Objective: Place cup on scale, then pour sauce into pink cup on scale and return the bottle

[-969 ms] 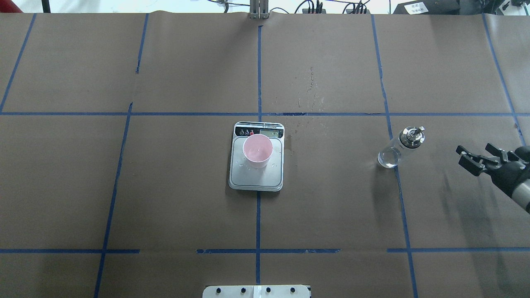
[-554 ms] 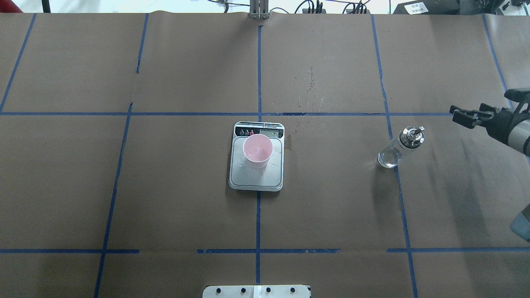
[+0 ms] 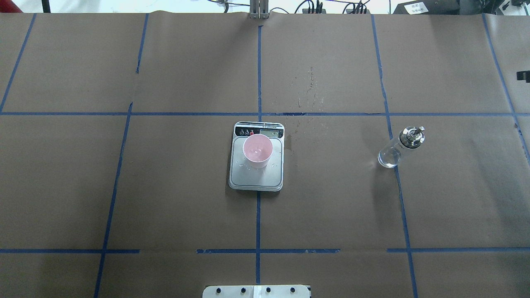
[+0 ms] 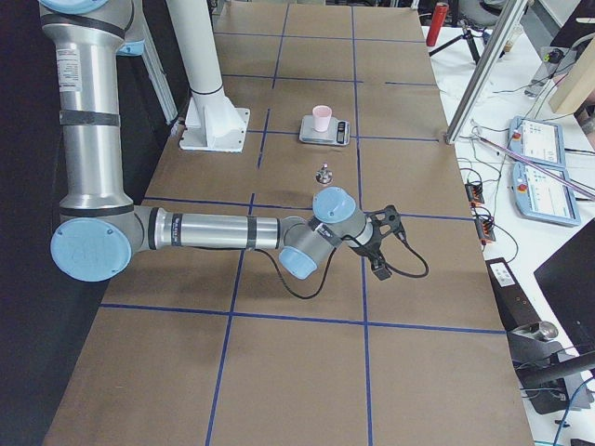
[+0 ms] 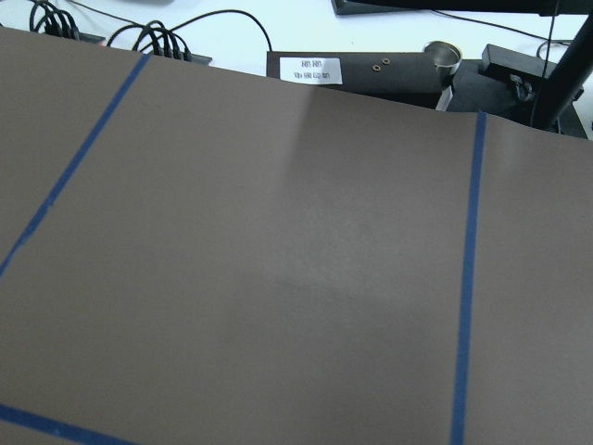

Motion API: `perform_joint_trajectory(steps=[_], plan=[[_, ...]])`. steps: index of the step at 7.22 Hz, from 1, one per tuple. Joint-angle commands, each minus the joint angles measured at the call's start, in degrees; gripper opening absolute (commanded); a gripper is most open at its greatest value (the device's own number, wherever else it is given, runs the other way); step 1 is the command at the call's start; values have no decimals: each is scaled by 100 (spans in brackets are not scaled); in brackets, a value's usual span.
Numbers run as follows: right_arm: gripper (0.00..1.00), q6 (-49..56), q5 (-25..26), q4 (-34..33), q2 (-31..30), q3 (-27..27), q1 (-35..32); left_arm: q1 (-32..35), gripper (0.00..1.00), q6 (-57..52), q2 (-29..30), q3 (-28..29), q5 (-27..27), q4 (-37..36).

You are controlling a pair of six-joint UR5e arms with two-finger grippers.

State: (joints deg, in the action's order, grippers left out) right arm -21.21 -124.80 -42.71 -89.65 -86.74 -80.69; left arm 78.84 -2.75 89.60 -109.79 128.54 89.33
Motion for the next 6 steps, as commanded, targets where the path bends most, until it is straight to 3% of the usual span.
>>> perform_joint_trajectory(steps=[1, 3, 5, 6], plan=[[100, 1736, -1085, -1697, -122, 17, -814, 0, 79, -146, 22, 168, 13, 14], [100, 3379, -1520, -3575, -114, -114, -1185, 52, 79, -743, 5, 554, 266, 41], [100, 4471, -1346, -5344, 297, -212, -1142, 446, 81, -754, -65, 913, 940, 41], [100, 4790, -1110, -5718, 325, -333, -1116, 701, 100, -745, -92, 1090, 1293, 49]])
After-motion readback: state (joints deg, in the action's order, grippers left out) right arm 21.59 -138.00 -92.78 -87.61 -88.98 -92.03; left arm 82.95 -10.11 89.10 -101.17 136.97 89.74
